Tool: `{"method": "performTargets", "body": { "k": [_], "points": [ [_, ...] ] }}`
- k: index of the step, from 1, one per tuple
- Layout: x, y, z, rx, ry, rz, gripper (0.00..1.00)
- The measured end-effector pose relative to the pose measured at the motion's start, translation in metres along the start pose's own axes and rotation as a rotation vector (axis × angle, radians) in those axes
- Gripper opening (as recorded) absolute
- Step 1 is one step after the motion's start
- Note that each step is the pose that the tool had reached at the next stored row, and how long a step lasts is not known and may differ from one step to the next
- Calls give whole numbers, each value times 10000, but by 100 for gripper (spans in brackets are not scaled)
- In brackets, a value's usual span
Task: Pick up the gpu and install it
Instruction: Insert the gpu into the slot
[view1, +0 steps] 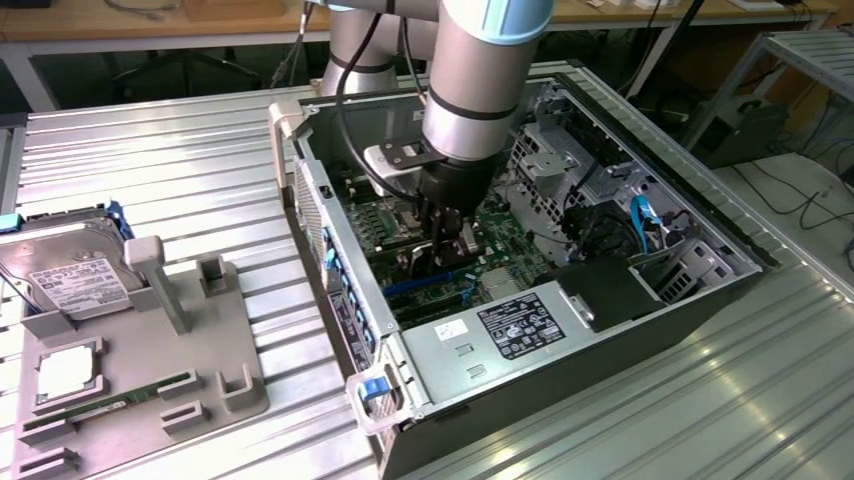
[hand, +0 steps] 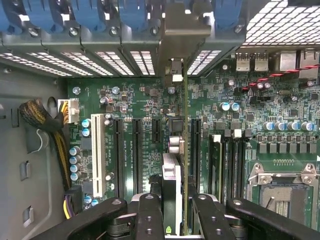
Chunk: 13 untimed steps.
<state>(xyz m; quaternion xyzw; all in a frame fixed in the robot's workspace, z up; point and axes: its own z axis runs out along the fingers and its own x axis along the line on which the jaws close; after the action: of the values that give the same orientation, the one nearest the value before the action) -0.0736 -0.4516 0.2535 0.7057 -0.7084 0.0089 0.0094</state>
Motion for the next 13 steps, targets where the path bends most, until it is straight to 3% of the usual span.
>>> {"method": "performTargets", "body": {
  "k": [13],
  "points": [
    [-14,10,19,16,-30,-1,28]
  ]
}}
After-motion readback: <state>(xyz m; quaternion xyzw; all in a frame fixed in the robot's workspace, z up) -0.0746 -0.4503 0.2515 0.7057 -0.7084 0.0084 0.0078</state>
